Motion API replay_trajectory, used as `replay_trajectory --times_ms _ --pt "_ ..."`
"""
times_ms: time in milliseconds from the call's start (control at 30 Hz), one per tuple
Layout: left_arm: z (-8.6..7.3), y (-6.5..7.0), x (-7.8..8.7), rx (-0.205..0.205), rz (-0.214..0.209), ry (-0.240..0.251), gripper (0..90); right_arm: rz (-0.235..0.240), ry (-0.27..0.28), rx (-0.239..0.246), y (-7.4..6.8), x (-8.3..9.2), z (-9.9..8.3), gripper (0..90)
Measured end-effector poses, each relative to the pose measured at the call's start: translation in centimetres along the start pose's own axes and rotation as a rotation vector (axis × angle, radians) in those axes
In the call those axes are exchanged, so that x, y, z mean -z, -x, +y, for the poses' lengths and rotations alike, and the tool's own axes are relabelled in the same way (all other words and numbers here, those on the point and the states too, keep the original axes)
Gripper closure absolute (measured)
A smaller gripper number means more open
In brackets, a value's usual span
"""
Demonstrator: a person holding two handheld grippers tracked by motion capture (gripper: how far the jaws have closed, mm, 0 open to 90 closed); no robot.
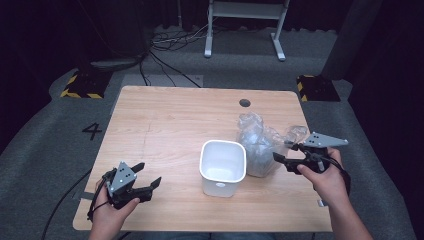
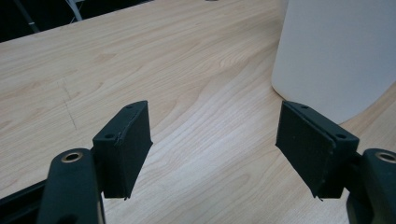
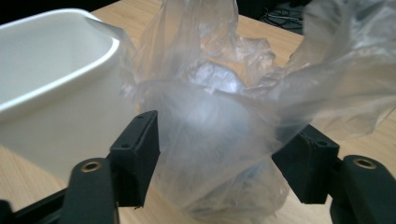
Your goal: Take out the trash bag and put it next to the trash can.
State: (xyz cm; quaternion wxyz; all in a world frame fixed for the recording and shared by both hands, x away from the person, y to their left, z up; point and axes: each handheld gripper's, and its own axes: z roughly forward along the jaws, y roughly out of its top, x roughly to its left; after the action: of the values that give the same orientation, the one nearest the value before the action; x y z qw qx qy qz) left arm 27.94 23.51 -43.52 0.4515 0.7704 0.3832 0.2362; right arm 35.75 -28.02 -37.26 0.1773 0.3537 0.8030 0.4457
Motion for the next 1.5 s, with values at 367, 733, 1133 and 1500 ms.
replay_trajectory --times_ms 367,733,1133,1500 --pt "-0.3 -0.4 0.3 0.017 0.01 -0.006 26.2 -0.044 -0.017 -0.019 0.7 2.5 -3.5 26.4" --pt "-1.5 -1.8 0.8 0.031 0.034 -0.062 23.0 -0.08 -0.048 -0.023 2.5 3.3 -7.6 23.8" --pt "-3.9 -4.2 0.6 0.074 0.06 -0.146 20.7 -0.099 -0.107 -0.04 3.3 2.2 -11.4 21.8" --pt "-6.6 -5.9 -1.0 0.106 0.071 -0.23 22.2 -0.119 -0.141 -0.072 3.6 0.4 -14.5 19.8"
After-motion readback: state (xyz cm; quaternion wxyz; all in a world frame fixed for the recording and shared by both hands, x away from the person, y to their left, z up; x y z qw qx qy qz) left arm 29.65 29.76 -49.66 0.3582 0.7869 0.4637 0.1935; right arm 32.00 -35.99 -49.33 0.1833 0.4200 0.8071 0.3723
